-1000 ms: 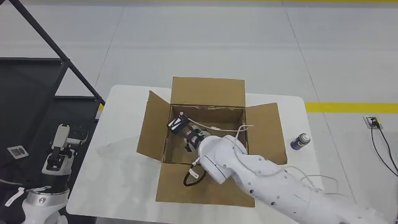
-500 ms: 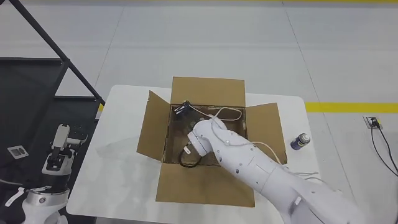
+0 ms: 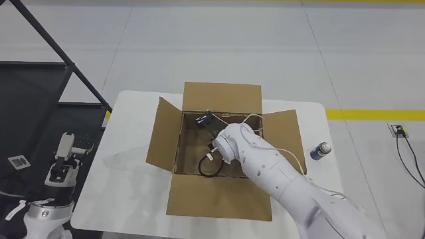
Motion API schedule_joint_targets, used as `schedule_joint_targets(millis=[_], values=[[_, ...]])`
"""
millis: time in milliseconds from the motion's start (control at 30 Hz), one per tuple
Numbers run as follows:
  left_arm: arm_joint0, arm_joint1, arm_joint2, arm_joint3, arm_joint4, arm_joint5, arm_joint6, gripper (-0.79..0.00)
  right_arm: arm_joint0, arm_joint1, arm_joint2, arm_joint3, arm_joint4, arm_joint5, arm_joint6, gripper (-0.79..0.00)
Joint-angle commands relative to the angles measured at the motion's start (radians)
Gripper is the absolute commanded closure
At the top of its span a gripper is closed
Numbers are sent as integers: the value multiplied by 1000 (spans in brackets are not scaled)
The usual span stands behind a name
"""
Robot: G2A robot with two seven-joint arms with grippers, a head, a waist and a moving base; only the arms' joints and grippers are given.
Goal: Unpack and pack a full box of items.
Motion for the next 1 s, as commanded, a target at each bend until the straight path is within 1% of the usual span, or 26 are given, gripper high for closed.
schedule_joint_targets(millis=[0,33,67,100,167,367,467,533,633,733,867,967], values=[[0,0,0,0,0,0,0,-785,-4,3,7,-7,-7,-6,0,-145],[0,0,0,0,0,0,0,-785,-6,5,11,-12,-13,-7,-1,-336],[0,0,0,0,0,0,0,-785,-8,7,16,-17,-18,-7,1,-391],[0,0,0,0,0,0,0,-785,-10,9,22,-23,-20,-11,4,-625],[0,0,0,0,0,0,0,-785,-15,16,33,-36,-29,-17,11,-785],[0,0,0,0,0,0,0,-785,-50,53,72,-124,-81,-34,31,-785],[0,0,0,0,0,0,0,-785,-81,83,98,-210,-131,-27,47,-785],[0,0,0,0,0,0,0,-785,-113,109,123,-293,-172,-16,62,-785],[0,0,0,0,0,0,0,-785,-187,161,185,-467,-247,-3,100,-785],[0,0,0,0,0,0,0,-785,-299,226,284,-700,-336,-13,166,-785],[0,0,0,0,0,0,0,-785,-500,307,465,-1041,-446,-58,244,-785],[0,0,0,0,0,0,0,-785,-630,347,626,-1237,-475,-99,251,-785]])
